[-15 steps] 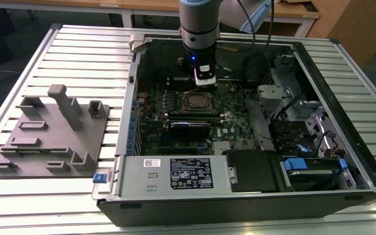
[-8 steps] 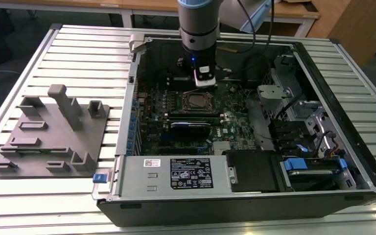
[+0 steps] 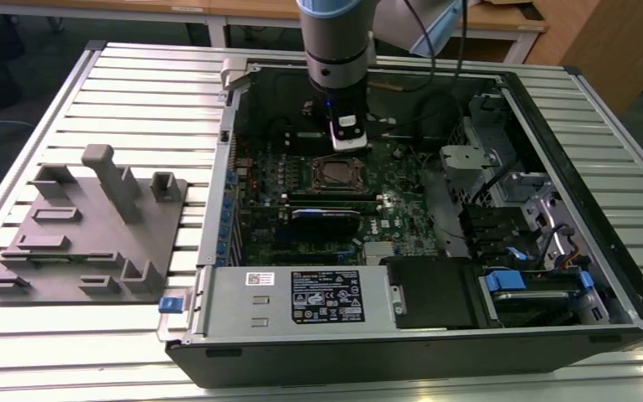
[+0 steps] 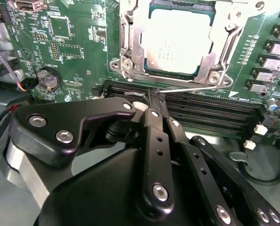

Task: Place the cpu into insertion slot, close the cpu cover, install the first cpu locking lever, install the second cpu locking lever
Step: 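Install the first cpu locking lever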

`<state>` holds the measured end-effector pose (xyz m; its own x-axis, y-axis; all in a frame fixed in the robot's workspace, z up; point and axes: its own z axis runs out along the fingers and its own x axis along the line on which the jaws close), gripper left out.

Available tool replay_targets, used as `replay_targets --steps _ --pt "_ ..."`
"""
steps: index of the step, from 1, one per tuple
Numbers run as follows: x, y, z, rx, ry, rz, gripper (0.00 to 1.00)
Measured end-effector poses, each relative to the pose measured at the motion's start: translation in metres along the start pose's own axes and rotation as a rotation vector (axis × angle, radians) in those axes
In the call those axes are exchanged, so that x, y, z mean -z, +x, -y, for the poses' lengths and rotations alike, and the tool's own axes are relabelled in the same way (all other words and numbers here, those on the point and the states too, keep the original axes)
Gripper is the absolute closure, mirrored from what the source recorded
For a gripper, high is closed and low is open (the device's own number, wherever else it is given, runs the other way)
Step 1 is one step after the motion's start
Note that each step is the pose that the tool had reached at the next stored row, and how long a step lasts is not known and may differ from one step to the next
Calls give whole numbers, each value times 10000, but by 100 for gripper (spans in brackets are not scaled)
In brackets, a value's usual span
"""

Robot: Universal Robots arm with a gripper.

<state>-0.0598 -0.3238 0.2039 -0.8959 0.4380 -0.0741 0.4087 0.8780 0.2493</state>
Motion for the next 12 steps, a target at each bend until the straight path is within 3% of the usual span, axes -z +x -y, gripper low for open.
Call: replay_targets --steps 7,12 --pt "-9 42 23 14 -32 67 89" --pt "-24 47 20 17 -33 79 89"
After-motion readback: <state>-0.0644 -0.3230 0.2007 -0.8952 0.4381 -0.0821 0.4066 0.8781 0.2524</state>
